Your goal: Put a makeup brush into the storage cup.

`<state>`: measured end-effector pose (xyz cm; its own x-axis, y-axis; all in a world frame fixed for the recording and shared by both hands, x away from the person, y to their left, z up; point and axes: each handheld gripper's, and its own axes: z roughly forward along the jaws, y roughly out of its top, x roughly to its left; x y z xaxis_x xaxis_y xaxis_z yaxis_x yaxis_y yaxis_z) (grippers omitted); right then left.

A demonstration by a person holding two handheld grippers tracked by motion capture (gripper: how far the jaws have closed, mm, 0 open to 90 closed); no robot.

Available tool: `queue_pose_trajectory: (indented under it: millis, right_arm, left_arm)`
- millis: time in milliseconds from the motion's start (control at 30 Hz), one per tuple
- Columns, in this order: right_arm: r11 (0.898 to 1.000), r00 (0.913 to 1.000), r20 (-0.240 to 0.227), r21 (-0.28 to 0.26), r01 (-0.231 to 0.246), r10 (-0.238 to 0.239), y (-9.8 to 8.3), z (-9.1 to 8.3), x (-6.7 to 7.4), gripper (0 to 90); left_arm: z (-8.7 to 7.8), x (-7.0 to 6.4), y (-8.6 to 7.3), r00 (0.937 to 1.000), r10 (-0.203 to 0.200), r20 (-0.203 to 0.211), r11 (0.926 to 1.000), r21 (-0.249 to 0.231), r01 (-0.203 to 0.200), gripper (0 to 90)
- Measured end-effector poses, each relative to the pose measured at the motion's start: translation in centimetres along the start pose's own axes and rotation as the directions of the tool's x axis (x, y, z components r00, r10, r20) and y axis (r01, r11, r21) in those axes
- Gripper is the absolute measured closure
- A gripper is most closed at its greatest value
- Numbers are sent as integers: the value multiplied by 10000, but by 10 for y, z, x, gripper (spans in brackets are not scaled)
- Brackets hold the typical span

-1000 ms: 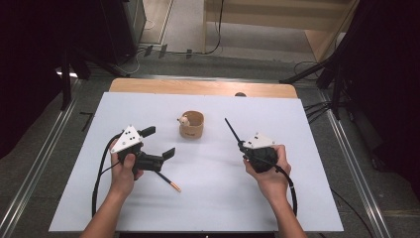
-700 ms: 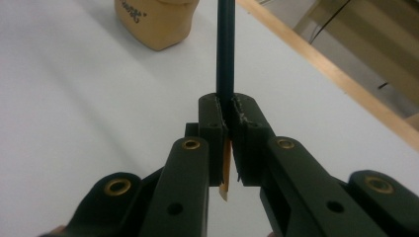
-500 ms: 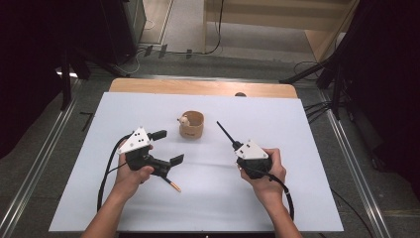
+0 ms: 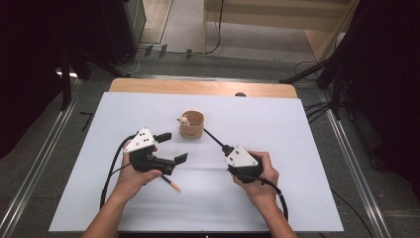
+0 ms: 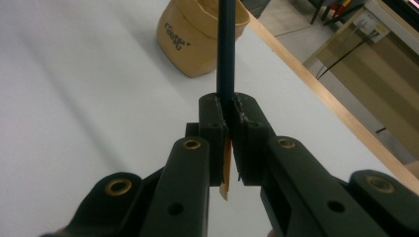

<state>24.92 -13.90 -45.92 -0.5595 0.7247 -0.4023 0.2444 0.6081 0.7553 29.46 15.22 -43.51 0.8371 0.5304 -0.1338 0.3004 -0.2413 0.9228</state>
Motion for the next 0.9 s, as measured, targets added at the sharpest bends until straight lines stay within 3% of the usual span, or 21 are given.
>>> queue_pose_trajectory:
  millis: [267,400,567,700,800,900]
  right_arm:
    - [9948,9954,-163,-398,933,-940,2,4,9,850]
    - [9833,9852,-51,-621,1709,-1715,4,4,16,850]
    - [9739,9763,44,-703,2160,-2162,5,5,20,849]
    - [9663,9682,35,-621,2498,-2501,6,6,25,849]
    - [9606,9631,72,-701,2688,-2690,6,7,28,849]
    - [9512,9535,178,-667,3014,-3009,7,7,30,849]
  left_arm:
    - [3,-4,1,9999,-11,135,9999,135,9,185]
    - [5,-7,1,9998,-23,220,9998,220,18,246]
    - [8,-11,2,9998,106,184,9995,304,-112,359]
    - [9,-11,3,9997,-32,255,9996,273,25,471]
    - [9,-11,3,9992,-50,399,9994,339,37,573]
    - [10,-12,3,9978,-131,647,9993,356,108,612]
